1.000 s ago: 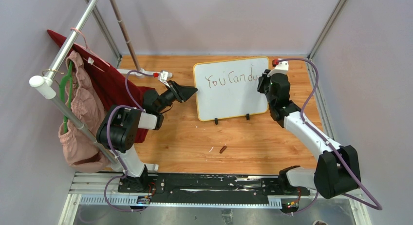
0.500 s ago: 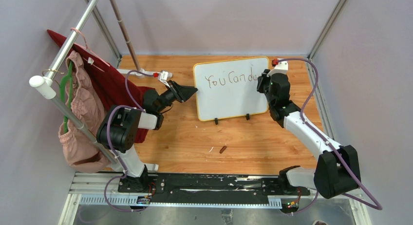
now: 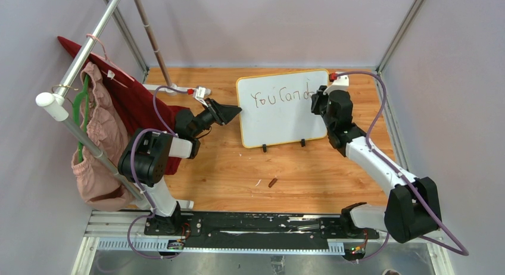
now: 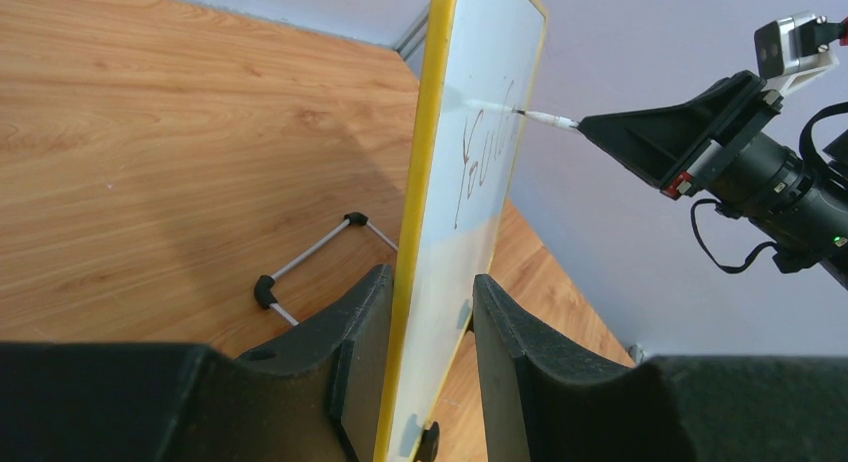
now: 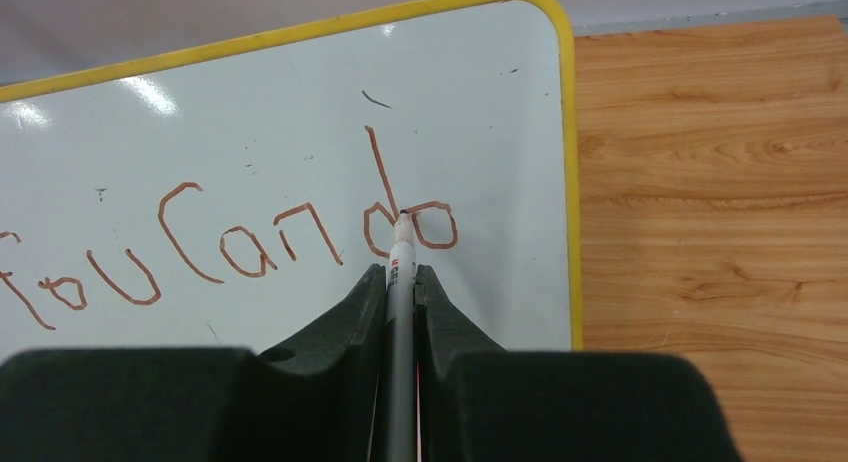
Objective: Write a sentence on the whiteboard
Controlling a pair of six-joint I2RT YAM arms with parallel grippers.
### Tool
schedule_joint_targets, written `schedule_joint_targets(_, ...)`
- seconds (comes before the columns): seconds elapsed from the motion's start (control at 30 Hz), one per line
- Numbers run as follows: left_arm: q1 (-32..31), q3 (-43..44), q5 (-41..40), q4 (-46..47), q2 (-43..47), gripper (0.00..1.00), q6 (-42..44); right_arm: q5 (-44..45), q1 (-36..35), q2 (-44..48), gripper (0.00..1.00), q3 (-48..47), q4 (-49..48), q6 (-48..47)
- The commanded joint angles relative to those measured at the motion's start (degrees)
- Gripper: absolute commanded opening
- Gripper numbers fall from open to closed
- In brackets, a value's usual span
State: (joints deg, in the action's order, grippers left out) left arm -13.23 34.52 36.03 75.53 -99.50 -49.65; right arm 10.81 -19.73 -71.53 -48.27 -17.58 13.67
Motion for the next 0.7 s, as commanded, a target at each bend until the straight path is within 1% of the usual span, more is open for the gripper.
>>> schedule_joint_targets(0.0, 0.1, -0.9, 1.2, 1.3, -1.0, 0.4, -1.7, -0.5, -1.2, 0.3, 0.0, 0.8, -0.3, -0.6)
schedule_joint_targets(0.07, 0.1, -0.9, 1.2, 1.3, -1.1, 0.4, -1.7, 0.4, -1.2, 1.5, 0.0, 1.2, -0.2, -0.6)
schedule_joint_targets(0.2, 0.1, -0.9, 1.1, 1.2, -1.1, 0.41, -1.6, 3.2, -1.2, 7.9, 0.0, 2.9, 0.4, -0.7)
schedule_joint_targets(0.3, 0.1, -0.9, 1.0, 1.3, -1.3, 0.42, -1.7, 2.4, -2.0, 12.3, 0.0, 4.3, 1.2, -1.3)
schedule_joint_targets(0.4, 0.1, -0.9, 1.0, 1.3, -1.1, 0.43, -1.6, 3.4, -7.2, 15.7, 0.0, 6.8, -0.4, -5.8)
schedule_joint_targets(0.5, 0.1, -1.0, 1.0, 1.0, -1.1, 0.45, -1.5, 3.7, -12.9, 16.5, 0.0, 8.5, -2.2, -9.5)
schedule_joint_targets(0.57, 0.1, -1.0, 0.9, 1.0, -1.3, 0.46, -1.5, 3.7, -16.6, 15.7, 0.0, 9.3, -4.1, -11.0)
schedule_joint_targets(0.67, 0.1, -1.1, 0.8, 1.0, -1.7, 0.47, -1.5, 2.9, -21.5, 11.4, 0.0, 9.8, -6.8, -12.0)
